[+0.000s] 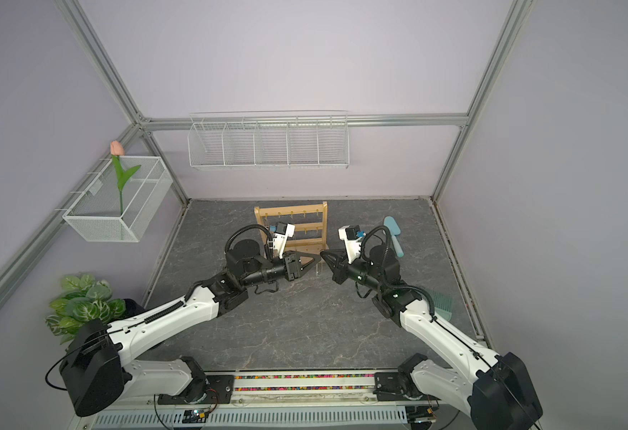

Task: Hang the necklace on the jewelry display stand
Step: Pick up the necklace from the center of the board.

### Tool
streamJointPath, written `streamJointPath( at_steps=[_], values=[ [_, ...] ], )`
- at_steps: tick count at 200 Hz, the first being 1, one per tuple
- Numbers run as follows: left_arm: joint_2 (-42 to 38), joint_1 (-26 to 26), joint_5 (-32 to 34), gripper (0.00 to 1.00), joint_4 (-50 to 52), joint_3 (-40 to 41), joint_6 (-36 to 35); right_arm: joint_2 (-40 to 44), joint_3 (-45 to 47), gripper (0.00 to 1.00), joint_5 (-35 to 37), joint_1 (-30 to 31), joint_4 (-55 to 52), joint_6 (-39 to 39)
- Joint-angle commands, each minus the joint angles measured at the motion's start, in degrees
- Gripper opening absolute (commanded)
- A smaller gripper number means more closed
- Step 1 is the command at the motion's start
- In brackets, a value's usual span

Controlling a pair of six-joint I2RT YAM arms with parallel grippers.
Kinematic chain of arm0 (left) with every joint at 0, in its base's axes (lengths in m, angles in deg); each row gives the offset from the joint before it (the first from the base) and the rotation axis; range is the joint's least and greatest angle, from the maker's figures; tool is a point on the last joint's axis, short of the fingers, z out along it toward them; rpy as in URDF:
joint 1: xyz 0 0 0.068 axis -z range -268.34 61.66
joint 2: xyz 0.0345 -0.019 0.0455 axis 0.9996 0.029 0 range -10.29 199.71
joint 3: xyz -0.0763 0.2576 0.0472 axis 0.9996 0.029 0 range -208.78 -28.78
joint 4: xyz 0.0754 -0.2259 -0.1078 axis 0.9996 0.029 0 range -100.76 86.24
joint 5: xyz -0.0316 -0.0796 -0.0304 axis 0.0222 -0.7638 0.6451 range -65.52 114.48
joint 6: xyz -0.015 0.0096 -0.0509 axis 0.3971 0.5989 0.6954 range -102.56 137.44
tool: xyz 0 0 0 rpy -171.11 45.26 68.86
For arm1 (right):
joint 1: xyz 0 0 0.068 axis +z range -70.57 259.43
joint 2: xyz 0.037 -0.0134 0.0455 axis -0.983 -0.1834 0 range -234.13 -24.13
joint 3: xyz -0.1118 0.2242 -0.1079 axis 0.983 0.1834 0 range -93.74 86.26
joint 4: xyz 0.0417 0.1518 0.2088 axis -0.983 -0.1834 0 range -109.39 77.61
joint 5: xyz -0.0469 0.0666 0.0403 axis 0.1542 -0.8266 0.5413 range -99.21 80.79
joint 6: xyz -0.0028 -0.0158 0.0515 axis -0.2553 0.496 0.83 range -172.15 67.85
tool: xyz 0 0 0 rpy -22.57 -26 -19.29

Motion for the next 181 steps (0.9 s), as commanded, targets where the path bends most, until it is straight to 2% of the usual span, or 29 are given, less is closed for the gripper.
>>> streamJointPath(
  at_steps=[1, 126, 181],
  values=[
    [-0.7, -0.3, 1.0, 0.24, -0.8, -0.1, 0.4, 1.6, 1.2, 0.07, 1.7, 0.3, 3.9, 1.2],
    [-0.7, -0.5, 1.8, 0.26, 0.2, -0.3, 0.3, 4.6, 2.4, 0.07, 2.8, 0.9, 5.8, 0.8],
    [-1.2, -0.5, 8.0, 0.28, 5.5, -0.6, -2.6, 6.1, 2.0, 0.07, 2.1, 1.0, 5.9, 0.6]
  ],
)
